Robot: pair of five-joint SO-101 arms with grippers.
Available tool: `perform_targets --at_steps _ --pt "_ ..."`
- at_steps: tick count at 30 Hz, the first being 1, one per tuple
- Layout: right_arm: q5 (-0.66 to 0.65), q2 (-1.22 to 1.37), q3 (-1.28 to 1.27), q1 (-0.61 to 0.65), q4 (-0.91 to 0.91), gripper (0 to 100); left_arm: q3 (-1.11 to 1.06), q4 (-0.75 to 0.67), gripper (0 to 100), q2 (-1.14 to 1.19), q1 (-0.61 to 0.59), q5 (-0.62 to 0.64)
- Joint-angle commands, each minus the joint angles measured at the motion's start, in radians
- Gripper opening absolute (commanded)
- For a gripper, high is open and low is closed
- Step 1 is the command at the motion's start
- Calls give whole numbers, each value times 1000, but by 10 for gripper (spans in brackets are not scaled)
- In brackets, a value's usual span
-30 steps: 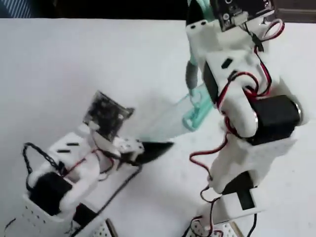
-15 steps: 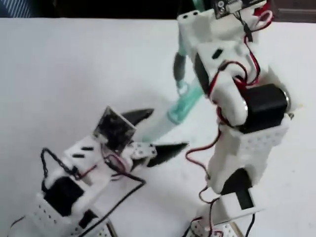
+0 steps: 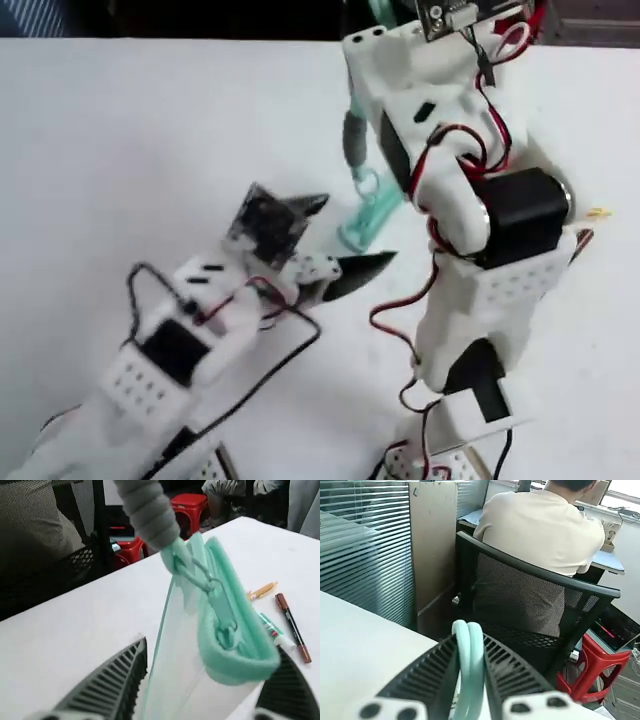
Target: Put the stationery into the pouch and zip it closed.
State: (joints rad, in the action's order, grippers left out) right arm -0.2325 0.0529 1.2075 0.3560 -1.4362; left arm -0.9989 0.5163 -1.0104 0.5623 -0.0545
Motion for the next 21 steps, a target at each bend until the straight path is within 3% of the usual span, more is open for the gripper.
perform_targets --at_steps 1,5,12,21 --pt "8 -2 0 4 24 17 9 -72 355 99 15 2" --pt "8 -2 -2 10 27 17 5 -72 317 99 -5 2" --pt "3 -1 -29 -19 -2 18 -52 -169 28 99 -54 2" --pt "0 -5 -201 -260 -30 18 -103 -183 27 97 -97 3"
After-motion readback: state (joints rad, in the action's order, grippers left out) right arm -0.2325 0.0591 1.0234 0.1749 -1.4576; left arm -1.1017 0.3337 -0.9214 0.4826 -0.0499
